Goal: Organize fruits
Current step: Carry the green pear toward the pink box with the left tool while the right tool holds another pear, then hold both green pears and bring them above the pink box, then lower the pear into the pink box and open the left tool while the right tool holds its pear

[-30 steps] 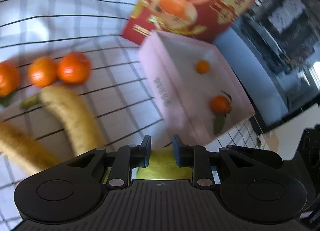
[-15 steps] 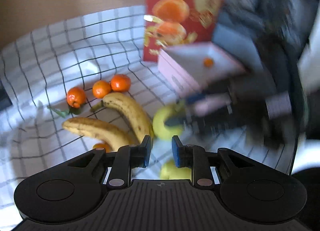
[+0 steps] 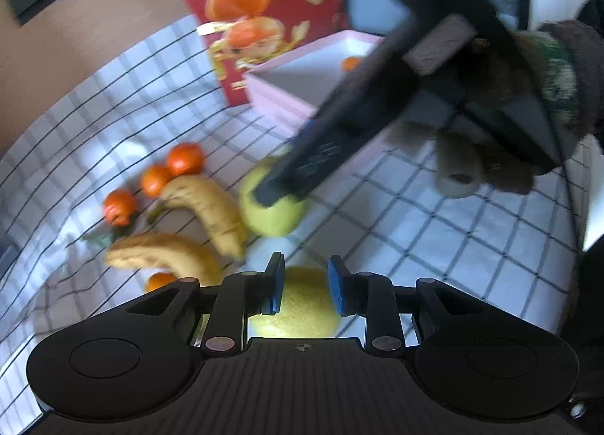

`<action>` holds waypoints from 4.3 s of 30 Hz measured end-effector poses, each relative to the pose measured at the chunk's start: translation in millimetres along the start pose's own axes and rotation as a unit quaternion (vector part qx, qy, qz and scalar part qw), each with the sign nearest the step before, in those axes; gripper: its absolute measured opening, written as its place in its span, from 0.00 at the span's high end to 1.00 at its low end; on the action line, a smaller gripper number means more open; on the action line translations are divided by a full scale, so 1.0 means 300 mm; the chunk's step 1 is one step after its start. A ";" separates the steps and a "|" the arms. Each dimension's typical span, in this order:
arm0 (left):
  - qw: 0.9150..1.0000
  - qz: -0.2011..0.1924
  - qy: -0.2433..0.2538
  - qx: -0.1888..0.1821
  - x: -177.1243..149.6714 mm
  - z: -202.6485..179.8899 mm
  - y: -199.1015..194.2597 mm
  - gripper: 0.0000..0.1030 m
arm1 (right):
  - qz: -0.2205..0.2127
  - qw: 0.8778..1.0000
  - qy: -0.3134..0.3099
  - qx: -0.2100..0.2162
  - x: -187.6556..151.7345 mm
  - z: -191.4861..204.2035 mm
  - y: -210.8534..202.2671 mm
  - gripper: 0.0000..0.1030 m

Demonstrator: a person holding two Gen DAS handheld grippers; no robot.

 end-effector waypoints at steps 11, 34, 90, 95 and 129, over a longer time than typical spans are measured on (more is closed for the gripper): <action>0.995 -0.022 -0.097 0.019 -0.076 0.157 -0.031 0.63 | 0.004 1.000 -0.003 -0.010 0.002 0.013 -0.001 0.53; 0.948 -0.013 -0.306 0.084 -0.221 0.257 -0.154 0.72 | 0.007 0.999 -0.031 -0.034 0.022 0.047 0.028 0.52; 0.934 0.063 -0.340 0.092 -0.170 0.173 0.122 0.36 | 0.013 0.996 -0.070 -0.057 -0.073 0.118 -0.043 0.42; 0.939 0.064 -0.324 0.093 -0.166 0.168 0.125 0.35 | 0.013 0.997 -0.051 -0.063 -0.142 0.112 -0.182 0.42; 0.994 0.066 -0.046 -0.067 0.661 -0.073 0.218 0.36 | -0.067 0.982 0.102 -0.142 -0.385 -0.163 -0.666 0.42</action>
Point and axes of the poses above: each gripper's, at about its wrist camera, not at the fingertips, and y roughly the way its jaws point, z to its left, x to its top, the point moved 5 cm from there along y, roughly the way its jaws point, and after that the axes turned 11 degrees about x, right-handed, at the moved point
